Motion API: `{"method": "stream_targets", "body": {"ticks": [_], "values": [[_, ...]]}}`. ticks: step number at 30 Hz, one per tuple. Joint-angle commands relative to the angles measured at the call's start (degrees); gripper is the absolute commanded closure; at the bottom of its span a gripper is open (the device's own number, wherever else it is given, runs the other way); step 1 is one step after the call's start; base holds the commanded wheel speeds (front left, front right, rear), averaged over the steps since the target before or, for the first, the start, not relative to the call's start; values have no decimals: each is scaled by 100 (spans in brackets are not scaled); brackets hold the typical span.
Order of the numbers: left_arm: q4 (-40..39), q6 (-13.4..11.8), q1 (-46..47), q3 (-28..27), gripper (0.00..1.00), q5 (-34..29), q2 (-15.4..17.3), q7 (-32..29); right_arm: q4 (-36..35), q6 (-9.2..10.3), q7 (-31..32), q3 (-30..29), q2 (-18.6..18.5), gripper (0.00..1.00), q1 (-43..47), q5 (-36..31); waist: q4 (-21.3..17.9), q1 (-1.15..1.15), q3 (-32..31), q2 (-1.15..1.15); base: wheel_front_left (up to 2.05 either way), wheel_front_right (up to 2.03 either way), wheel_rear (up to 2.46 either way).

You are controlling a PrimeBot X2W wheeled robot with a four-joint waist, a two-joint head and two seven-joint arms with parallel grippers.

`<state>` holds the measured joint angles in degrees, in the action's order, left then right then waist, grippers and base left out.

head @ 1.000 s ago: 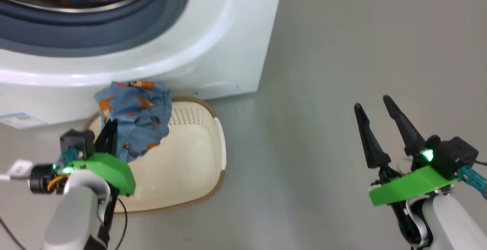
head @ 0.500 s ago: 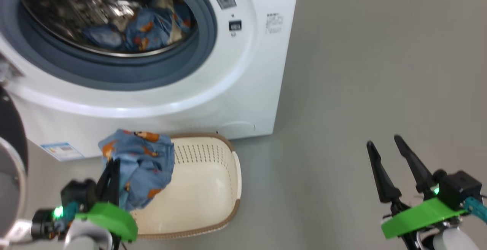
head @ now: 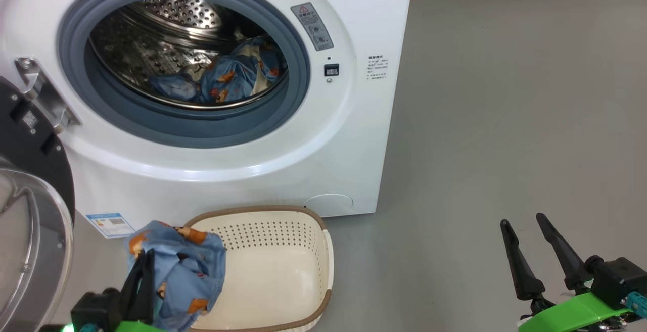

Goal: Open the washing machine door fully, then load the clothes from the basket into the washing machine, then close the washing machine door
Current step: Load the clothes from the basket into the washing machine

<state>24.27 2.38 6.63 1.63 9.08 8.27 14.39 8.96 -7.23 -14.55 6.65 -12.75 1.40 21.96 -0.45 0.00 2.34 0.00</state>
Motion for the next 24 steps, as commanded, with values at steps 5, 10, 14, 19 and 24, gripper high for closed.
{"method": "stream_targets", "body": {"ticks": [5, 10, 14, 19, 24], "values": [[-505, -127, -100, -230, 100, 147, 100, 50, -176, -25, -45, 15, -98, 0, -38, 35, -21, 0, 90, 0, 0, 0, 0], [-620, -151, -31, -228, 100, 174, 126, -3, -196, -25, -45, 7, -83, 0, -104, 34, -54, 0, 211, 0, 0, 0, 0], [-624, -128, 203, -213, 100, 215, 155, -25, -218, -25, -45, -8, -59, 0, -195, 39, -88, 0, 378, 0, 0, 0, 0], [-458, -97, 851, -182, 100, 244, 210, -59, -235, -25, -45, -20, -6, 0, -339, 42, -140, 0, 689, 0, 0, 0, 0], [-134, -96, 1735, -225, 100, 326, 262, -70, -245, -25, -45, 9, 46, 0, -556, 59, -245, 0, 1045, 0, 0, 0, 0]]}}
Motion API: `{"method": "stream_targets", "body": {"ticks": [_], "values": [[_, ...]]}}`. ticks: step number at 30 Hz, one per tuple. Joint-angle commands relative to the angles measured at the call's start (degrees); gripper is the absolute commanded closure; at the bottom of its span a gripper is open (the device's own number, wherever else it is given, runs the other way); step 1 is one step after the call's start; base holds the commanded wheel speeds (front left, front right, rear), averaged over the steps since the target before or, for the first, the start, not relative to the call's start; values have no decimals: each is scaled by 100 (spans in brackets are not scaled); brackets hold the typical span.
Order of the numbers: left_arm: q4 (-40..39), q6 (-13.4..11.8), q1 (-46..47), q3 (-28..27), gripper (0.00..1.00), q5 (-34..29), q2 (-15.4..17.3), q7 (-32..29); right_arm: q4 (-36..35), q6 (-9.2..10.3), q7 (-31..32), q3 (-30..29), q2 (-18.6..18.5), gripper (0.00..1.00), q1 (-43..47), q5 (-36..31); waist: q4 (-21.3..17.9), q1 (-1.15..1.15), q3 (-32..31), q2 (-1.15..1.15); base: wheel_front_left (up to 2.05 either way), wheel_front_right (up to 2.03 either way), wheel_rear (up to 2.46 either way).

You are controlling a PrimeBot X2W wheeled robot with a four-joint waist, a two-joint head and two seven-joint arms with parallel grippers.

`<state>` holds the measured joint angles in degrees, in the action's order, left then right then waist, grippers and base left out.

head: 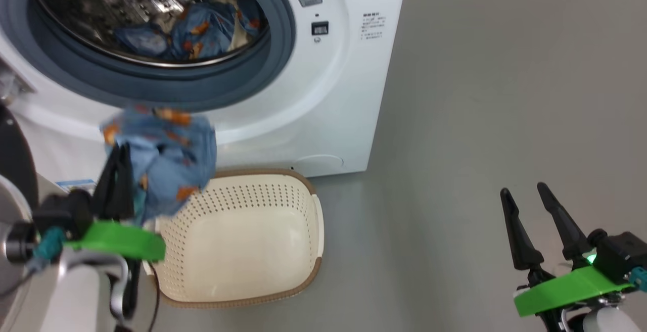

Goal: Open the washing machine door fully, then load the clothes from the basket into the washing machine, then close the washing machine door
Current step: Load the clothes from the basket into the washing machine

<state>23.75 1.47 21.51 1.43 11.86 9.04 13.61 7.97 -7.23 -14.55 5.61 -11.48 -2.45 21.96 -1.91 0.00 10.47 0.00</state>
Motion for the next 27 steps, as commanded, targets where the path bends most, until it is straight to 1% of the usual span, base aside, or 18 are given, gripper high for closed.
{"method": "stream_targets", "body": {"ticks": [1, 6, 14, 24, 25, 26, 27], "values": [[17, -9, 436, -213, 100, 56, 206, 3, -146, -25, -45, 124, -70, 0, -221, 64, -129, 0, 301, 0, 0, 0, 0], [606, 18, 1407, -225, 100, 95, 309, 13, -145, -25, -45, 178, 13, 0, -449, 86, -298, 0, 592, 0, 0, 0, 0], [1559, -32, 2762, -238, 100, 5, 586, 84, -116, -25, -45, 345, 161, 0, -719, 124, -630, 0, 888, 0, 0, 0, 0], [2754, -2, 3792, -229, 100, -79, 918, 132, -107, -25, -45, 501, 220, 0, -851, 162, -986, 0, 1140, 0, 0, 0, 0], [2754, -2, 3792, -229, 100, -79, 918, 132, -107, -25, -45, 501, 220, 0, -851, 162, -986, 0, 1140, 0, 0, 0, 0], [3015, -9, 4002, -219, 100, -102, 991, 134, -115, -25, -45, 541, 232, 0, -891, 168, -1044, 0, 1228, 0, 0, 0, 0], [3015, -9, 4002, -219, 100, -102, 991, 134, -115, -25, -45, 541, 232, 0, -891, 168, -1044, 0, 1228, 0, 0, 0, 0]]}}
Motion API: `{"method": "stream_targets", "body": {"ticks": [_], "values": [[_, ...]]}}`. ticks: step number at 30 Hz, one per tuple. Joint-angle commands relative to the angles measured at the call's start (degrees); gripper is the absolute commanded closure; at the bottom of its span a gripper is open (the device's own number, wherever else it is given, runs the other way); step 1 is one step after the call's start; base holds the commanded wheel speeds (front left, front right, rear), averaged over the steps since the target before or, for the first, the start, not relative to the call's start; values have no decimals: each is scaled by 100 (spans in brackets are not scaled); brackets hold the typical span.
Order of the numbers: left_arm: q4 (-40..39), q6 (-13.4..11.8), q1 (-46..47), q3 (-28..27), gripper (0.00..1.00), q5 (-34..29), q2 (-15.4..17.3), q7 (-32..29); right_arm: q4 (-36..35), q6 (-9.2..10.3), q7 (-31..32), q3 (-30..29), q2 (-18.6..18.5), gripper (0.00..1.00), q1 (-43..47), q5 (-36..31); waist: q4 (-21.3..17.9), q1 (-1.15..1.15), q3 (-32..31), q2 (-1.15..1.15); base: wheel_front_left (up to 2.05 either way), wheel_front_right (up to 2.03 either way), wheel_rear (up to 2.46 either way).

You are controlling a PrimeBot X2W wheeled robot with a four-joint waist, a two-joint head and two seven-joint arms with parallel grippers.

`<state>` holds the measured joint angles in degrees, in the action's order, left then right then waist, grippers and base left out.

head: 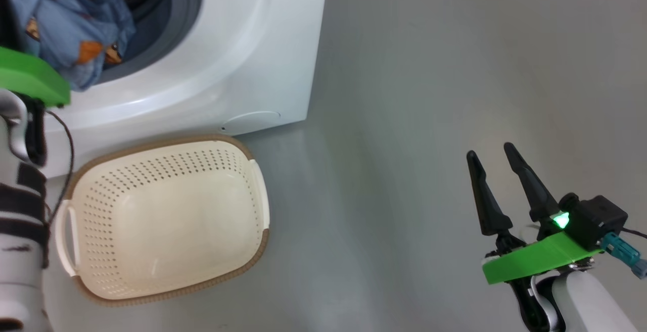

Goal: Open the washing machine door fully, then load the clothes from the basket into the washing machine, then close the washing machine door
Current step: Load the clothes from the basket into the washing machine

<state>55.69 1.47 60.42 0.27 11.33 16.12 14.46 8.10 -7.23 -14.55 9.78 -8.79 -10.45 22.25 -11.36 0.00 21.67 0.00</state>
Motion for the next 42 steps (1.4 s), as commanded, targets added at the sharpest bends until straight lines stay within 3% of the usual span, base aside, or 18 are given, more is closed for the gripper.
{"method": "stream_targets", "body": {"ticks": [1, 13, 21, 22, 23, 24, 42], "values": [[84, -40, 333, -111, 100, -49, 331, 50, -136, -25, -45, 169, -25, 0, -142, 142, -153, 0, 207, 0, 0, 0, 0], [975, -226, 1335, 20, 100, -199, 640, 53, -125, -25, -45, 420, 42, 0, -375, 192, -508, 0, 615, 0, 0, 0, 0], [335, -400, 1419, 53, 100, -389, 1034, 53, -132, -25, -45, 526, 89, 0, -425, 231, -788, 0, 813, 0, 0, 0, 0], [197, -412, 1383, 50, 66, -414, 1069, 53, -135, -25, -45, 522, 96, 0, -433, 236, -810, 0, 842, 0, 0, 0, 0], [82, -441, 1328, 29, 14, -421, 1086, 53, -140, -25, -45, 515, 101, 0, -434, 238, -819, 0, 856, 0, 0, 0, 0], [36, -453, 1270, -25, 0, -379, 1075, 53, -147, -25, -45, 510, 106, 0, -433, 239, -824, 0, 878, 0, 0, 0, 0], [-43, -510, 682, -252, 0, -282, 756, 53, -105, -25, -45, 486, 29, 0, -473, 214, -639, 0, 684, 0, 0, 0, 0]]}}
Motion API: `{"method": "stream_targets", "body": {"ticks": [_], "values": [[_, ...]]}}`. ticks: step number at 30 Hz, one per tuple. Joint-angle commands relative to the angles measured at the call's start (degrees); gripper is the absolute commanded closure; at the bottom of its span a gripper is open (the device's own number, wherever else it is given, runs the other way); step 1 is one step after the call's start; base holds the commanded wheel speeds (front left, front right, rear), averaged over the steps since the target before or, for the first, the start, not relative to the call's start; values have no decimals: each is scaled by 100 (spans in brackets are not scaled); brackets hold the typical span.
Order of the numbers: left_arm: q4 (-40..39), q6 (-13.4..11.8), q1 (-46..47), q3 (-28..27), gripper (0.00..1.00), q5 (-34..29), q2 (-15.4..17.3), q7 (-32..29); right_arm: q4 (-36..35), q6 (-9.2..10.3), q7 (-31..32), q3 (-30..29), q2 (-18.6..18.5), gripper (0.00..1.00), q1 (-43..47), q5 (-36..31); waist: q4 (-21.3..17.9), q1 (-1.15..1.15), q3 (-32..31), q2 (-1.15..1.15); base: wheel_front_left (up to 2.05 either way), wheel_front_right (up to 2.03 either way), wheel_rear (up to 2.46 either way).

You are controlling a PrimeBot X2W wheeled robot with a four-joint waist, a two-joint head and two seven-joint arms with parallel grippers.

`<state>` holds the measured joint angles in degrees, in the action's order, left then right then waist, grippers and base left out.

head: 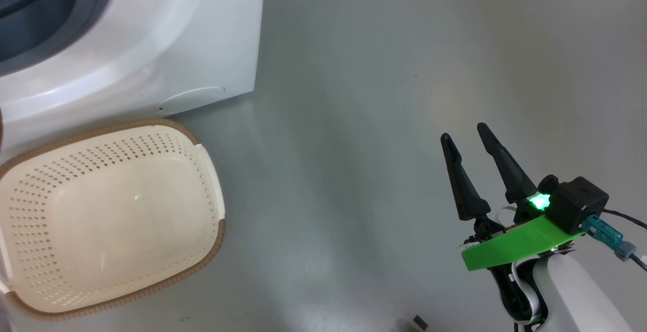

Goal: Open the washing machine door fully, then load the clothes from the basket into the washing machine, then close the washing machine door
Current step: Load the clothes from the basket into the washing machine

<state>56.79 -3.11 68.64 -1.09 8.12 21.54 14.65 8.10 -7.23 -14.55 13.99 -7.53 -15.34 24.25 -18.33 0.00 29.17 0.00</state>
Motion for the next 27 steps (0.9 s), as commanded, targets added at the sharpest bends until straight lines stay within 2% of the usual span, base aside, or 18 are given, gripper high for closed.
{"method": "stream_targets", "body": {"ticks": [1, 6, 13, 27], "values": [[-199, -63, -187, -158, 0, 68, 180, 35, -111, -25, -45, 66, -105, 0, 15, 13, 73, 0, -86, 0, 0, 0, 0], [-331, -37, -458, -192, 0, 64, 51, 35, -117, -25, -45, 32, -141, 0, 31, 2, 160, 0, -204, 0, 0, 0, 0], [-711, -50, -1018, -362, 0, 117, -309, 35, -126, -25, -45, -109, -207, 0, 57, -32, 435, 0, -406, 0, 0, 0, 0], [-1596, 89, -2738, -543, 0, -91, -796, 35, -53, -25, -45, -169, -531, 0, 332, -103, 918, 0, -1183, 0, 0, 0, 0]]}}
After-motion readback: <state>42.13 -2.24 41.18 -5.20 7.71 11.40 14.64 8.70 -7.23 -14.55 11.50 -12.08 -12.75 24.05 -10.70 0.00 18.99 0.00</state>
